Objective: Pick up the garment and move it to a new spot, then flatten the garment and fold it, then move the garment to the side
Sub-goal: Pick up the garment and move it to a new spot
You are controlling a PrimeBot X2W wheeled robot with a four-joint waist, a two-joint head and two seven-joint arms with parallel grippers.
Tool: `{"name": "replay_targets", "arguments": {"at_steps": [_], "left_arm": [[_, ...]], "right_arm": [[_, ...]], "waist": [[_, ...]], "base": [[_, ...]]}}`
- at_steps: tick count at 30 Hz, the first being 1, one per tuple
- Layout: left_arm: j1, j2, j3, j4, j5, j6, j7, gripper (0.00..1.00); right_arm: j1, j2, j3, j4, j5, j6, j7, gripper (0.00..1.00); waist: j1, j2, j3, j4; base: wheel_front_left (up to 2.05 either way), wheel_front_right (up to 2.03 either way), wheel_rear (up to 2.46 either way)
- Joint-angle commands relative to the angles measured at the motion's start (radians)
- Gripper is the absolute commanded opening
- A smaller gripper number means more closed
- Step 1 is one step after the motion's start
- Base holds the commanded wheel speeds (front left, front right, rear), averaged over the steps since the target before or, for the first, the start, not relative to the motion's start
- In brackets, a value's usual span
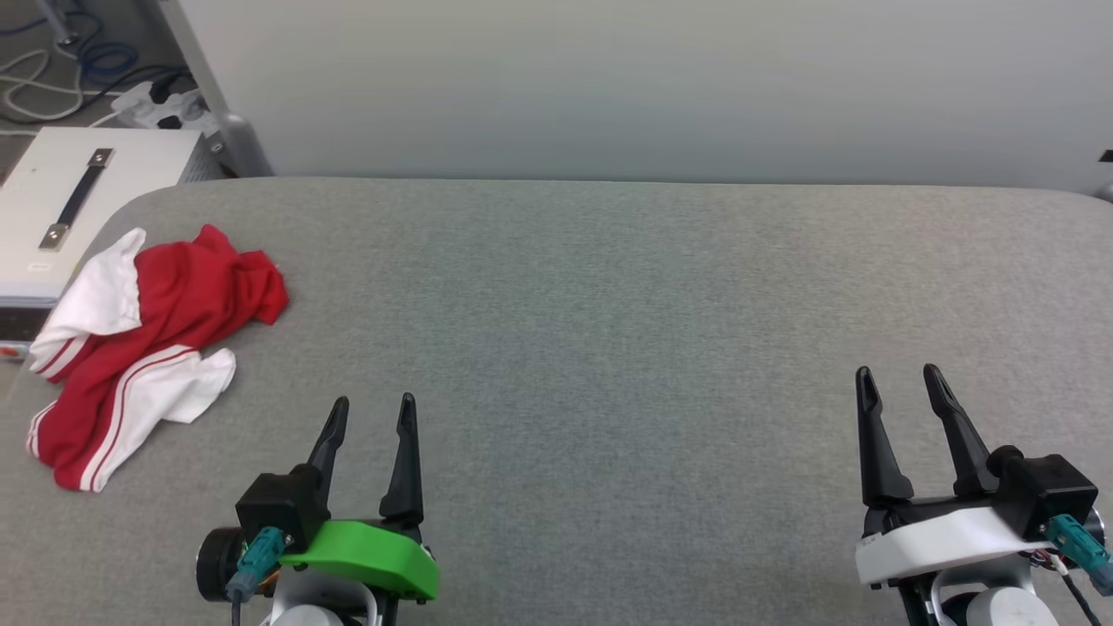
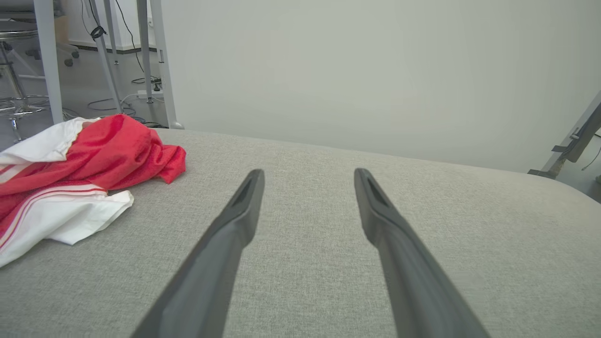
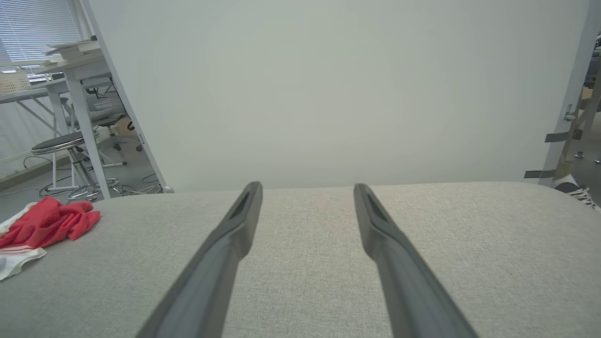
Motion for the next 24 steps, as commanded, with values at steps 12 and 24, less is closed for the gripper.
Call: {"name": "replay_targets", "arguments": {"at_steps": [12, 24], "left_arm": [[0.0, -0.006, 0.01, -0.006, -0.001, -0.01, -0.014, 1.0], [0.007, -0.006, 0.029, -0.022, 0.003, -0.008, -0.014, 1.0]], "right_arm": [[0.007, 0.002, 0.049, -0.007, 0.01, -0.001, -0.01, 1.0], [0.008, 0.002, 0.072, -0.005, 0.005, -0.001, -0.01, 1.0]], "waist": [[0.0, 0.0, 0.015, 0.182], [0.0, 0.0, 0.003, 0.341]], "base": [[0.0, 0.0, 0.0], [0.0, 0.0, 0.0]]}}
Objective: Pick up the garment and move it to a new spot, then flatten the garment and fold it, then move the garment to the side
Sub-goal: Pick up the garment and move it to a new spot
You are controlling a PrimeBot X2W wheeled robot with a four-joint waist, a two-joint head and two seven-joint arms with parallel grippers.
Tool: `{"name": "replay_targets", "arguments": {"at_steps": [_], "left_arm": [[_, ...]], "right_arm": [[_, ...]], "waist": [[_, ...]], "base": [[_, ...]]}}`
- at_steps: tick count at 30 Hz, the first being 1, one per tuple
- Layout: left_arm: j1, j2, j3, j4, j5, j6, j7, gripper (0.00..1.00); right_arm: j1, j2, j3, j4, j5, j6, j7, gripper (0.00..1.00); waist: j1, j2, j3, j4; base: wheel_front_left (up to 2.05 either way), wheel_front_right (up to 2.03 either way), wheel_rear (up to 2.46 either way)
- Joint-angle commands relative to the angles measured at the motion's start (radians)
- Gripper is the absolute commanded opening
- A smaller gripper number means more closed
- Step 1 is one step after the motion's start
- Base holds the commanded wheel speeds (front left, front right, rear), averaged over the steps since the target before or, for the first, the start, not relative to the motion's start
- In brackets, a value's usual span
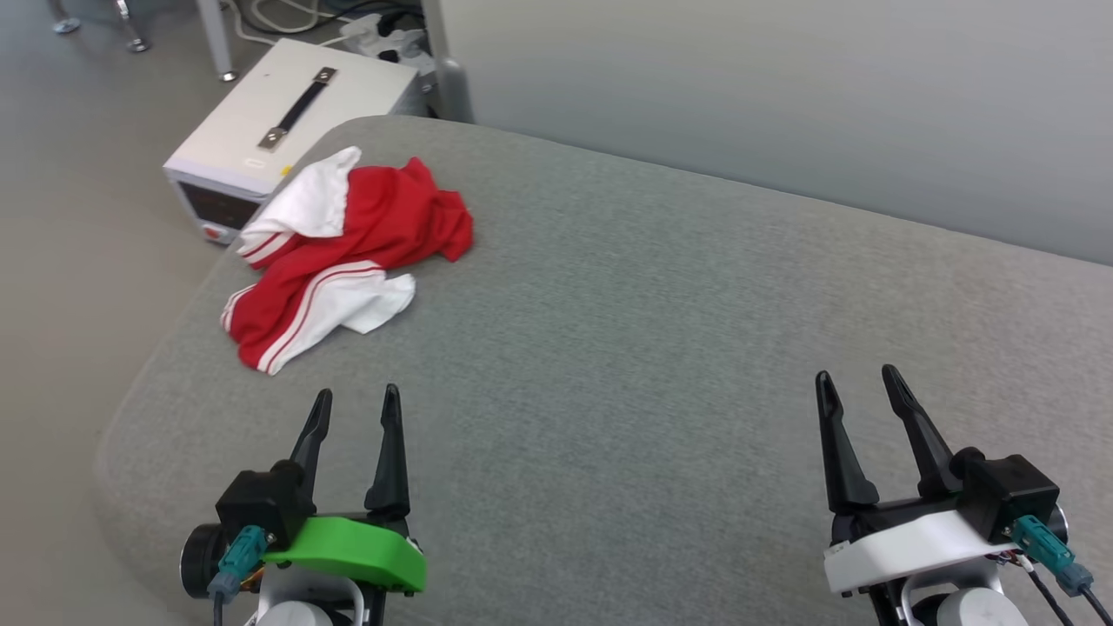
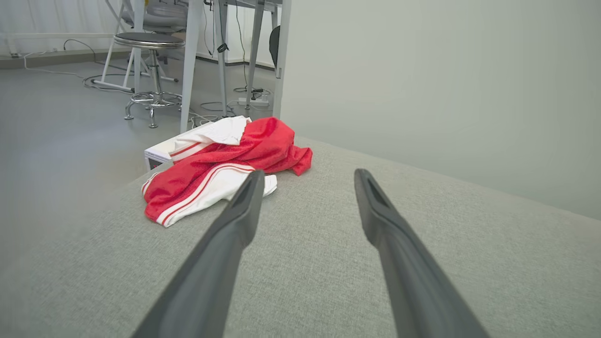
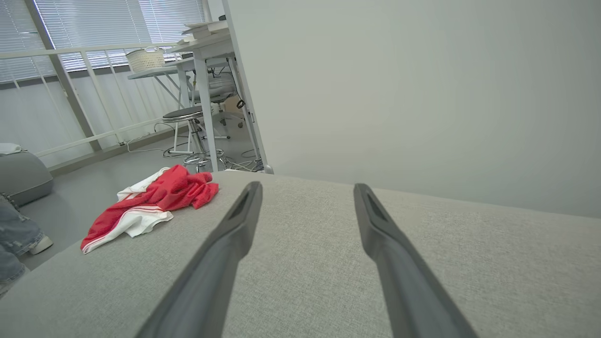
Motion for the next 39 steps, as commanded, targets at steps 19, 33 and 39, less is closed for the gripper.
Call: {"name": "replay_targets", "arguments": {"at_steps": [19, 33, 39], "left_arm": [[0.026, -0.005, 0.009, -0.003, 0.011, -0.002, -0.006, 1.0], [-0.041, -0.005, 0.046, 0.052, 0.016, -0.004, -0.006, 1.0], [-0.219, 0.042, 0.113, 0.172, 0.006, -0.038, -0.005, 1.0]], "right_arm": [[0.014, -0.002, 0.038, 0.013, 0.005, -0.001, -0.006, 1.0], [-0.009, -0.027, 0.047, -0.006, -0.038, -0.001, -0.006, 1.0], [-0.057, -0.073, 0.04, -0.052, -0.055, -0.001, -0.005, 1.0]], "waist": [[0.0, -0.0001, -0.025, 0.103], [0.0, -0.0001, 0.081, 0.053], [0.0, -0.0001, 0.217, -0.01]], "base": [[0.0, 0.0, 0.0], [0.0, 0.0, 0.0], [0.0, 0.0, 0.0]]}}
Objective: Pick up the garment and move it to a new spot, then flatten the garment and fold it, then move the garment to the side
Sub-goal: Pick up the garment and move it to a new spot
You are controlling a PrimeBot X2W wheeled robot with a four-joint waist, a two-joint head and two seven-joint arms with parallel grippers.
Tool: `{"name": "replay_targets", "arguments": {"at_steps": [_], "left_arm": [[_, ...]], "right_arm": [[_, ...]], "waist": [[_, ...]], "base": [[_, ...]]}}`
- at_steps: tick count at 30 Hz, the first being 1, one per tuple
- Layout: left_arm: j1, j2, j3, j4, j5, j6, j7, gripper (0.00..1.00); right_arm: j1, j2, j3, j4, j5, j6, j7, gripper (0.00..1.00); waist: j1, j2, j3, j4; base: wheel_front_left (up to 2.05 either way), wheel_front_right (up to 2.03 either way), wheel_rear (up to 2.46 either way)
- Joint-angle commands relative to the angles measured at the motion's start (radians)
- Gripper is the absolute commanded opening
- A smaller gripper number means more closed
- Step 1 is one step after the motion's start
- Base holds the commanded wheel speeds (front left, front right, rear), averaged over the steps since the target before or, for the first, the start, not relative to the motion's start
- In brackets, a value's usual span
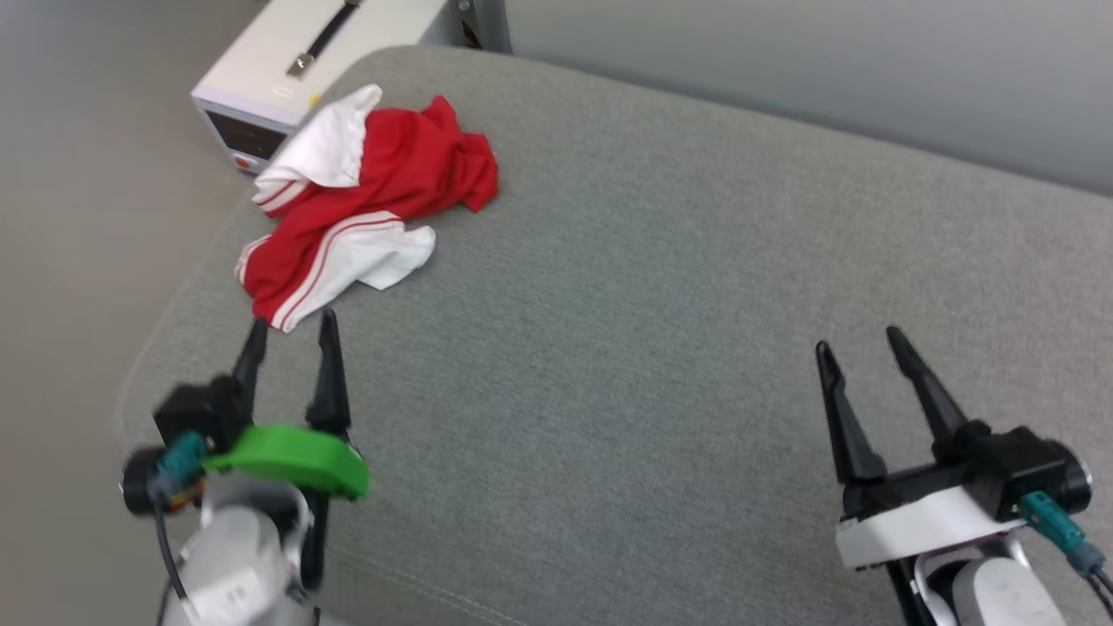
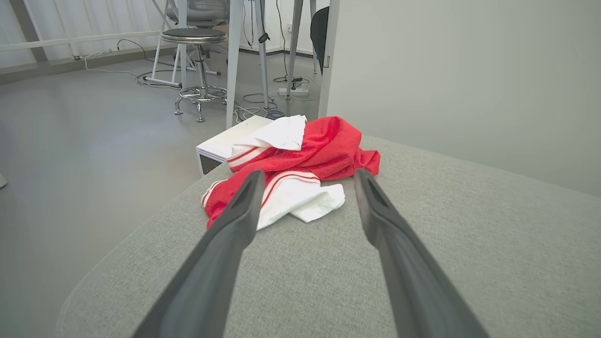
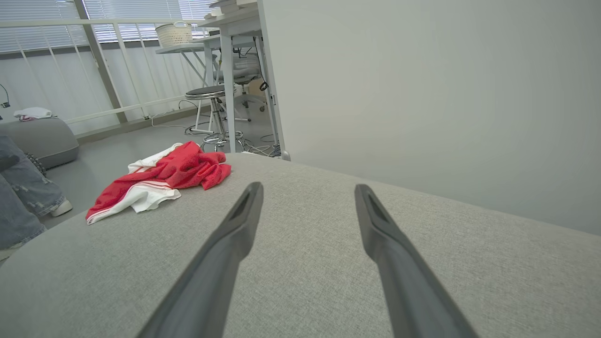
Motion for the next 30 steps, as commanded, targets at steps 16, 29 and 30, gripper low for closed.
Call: {"name": "replay_targets", "arguments": {"at_steps": [16, 29, 30], "left_arm": [[-0.618, 0.377, -0.14, 0.358, -0.268, -0.06, 0.582, 1.0], [-0.741, 0.529, -0.18, 0.495, -0.434, -0.06, 0.79, 1.0], [-0.748, 0.533, -0.182, 0.512, -0.434, -0.06, 0.791, 1.0]], "right_arm": [[-0.117, -0.095, -0.013, -0.223, -0.04, -0.001, 0.085, 1.0], [-0.139, -0.092, 0.007, -0.244, -0.056, -0.001, 0.084, 1.0], [-0.14, -0.093, 0.008, -0.245, -0.056, -0.001, 0.083, 1.0]], "waist": [[0.0, 0.0, 0.391, -0.206], [0.0, 0.0, 0.491, -0.274], [0.0, 0.0, 0.495, -0.276]], "base": [[0.0, 0.0, 0.0], [0.0, 0.0, 0.0], [0.0, 0.0, 0.0]]}}
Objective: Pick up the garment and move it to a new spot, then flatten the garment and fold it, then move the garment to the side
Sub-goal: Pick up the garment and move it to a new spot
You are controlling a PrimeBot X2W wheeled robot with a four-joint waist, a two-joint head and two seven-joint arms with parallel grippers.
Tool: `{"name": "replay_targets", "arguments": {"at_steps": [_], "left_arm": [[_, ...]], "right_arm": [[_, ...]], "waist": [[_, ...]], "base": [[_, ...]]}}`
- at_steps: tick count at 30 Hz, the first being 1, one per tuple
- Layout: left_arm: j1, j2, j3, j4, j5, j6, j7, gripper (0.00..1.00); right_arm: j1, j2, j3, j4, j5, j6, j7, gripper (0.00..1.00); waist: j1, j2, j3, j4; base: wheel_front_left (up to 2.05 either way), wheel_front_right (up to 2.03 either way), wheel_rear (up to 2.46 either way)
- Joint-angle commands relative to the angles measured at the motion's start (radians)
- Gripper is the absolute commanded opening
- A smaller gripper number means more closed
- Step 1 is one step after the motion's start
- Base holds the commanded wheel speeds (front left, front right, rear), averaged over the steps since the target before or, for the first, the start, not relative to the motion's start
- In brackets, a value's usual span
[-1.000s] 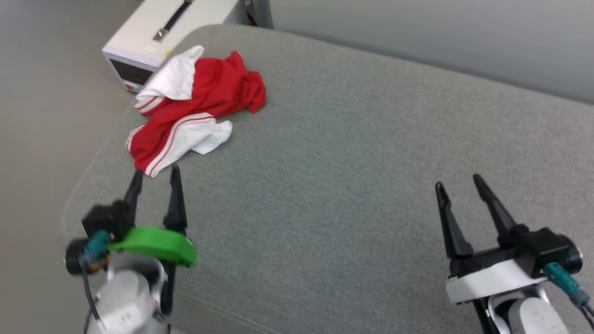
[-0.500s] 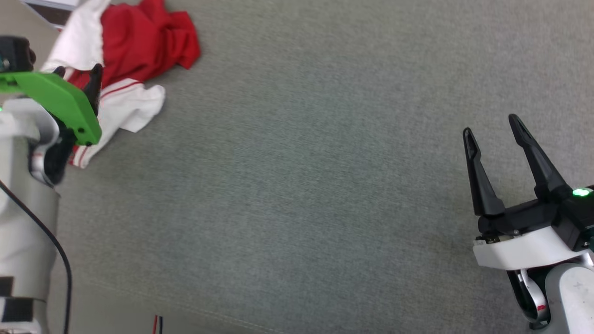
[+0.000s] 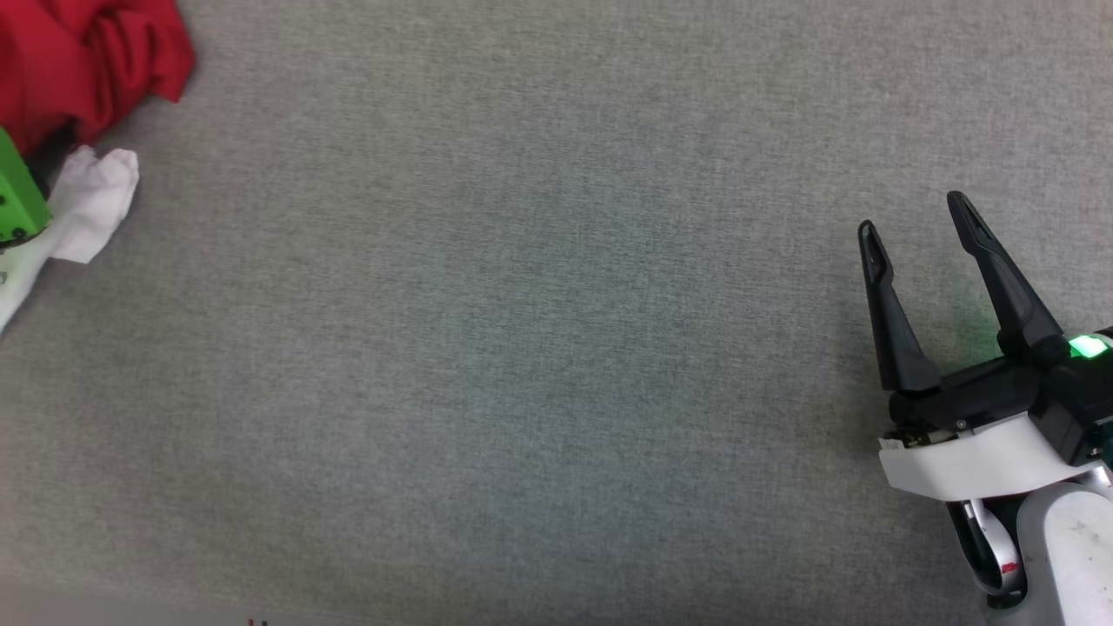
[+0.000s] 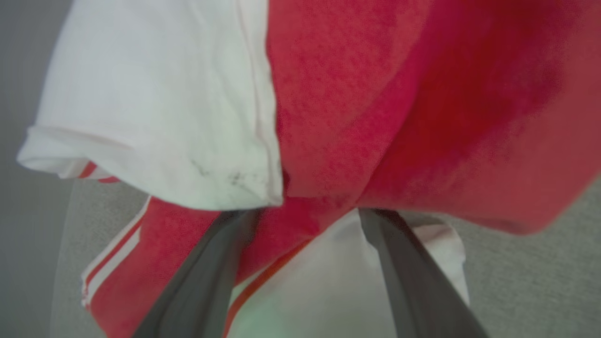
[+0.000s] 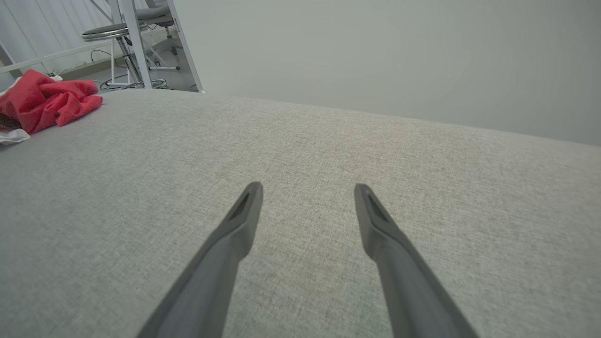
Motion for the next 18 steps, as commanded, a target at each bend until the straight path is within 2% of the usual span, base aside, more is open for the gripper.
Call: {"name": "replay_targets", "arguments": {"at_steps": [1, 7, 8, 9, 10, 13, 18], "left_arm": [[-0.019, 0.008, 0.0, 0.019, -0.001, -0.003, 0.007, 1.0], [-0.036, -0.015, -0.019, 0.077, -0.043, -0.003, 0.037, 1.0], [-0.035, -0.02, -0.026, 0.082, -0.053, -0.003, 0.051, 0.93], [-0.034, -0.026, -0.035, 0.082, -0.067, -0.003, 0.063, 0.25], [-0.034, -0.029, -0.04, 0.08, -0.08, -0.003, 0.068, 0.0], [-0.029, -0.027, -0.068, 0.052, -0.107, -0.003, 0.048, 0.0], [-0.034, 0.0, -0.08, 0.049, -0.101, -0.003, -0.091, 0.0]], "right_arm": [[-0.015, -0.004, 0.001, -0.003, -0.006, -0.001, -0.005, 1.0], [-0.015, -0.008, -0.003, -0.008, -0.014, -0.001, 0.004, 1.0], [-0.014, -0.008, -0.004, -0.009, -0.016, -0.001, 0.006, 1.0], [-0.014, -0.009, -0.006, -0.01, -0.017, -0.001, 0.007, 1.0], [-0.013, -0.009, -0.007, -0.011, -0.019, -0.001, 0.008, 1.0], [-0.014, -0.008, -0.009, -0.01, -0.022, -0.001, 0.012, 1.0], [-0.017, -0.005, -0.002, 0.012, -0.02, -0.001, 0.002, 1.0]], "waist": [[-0.0002, 0.0, 0.036, -0.033], [-0.0002, 0.0, 0.054, -0.033], [-0.0002, 0.0, 0.056, -0.031], [-0.0002, 0.0, 0.057, -0.029], [-0.0002, 0.0, 0.057, -0.027], [-0.0002, 0.0, 0.052, -0.021], [-0.0002, 0.0, 0.012, -0.017]], "base": [[0.0, 0.0, 0.0], [0.0, 0.0, 0.0], [0.0, 0.0, 0.0], [0.0, 0.0, 0.0], [0.0, 0.0, 0.0], [0.0, 0.0, 0.0], [0.0, 0.0, 0.0]]}}
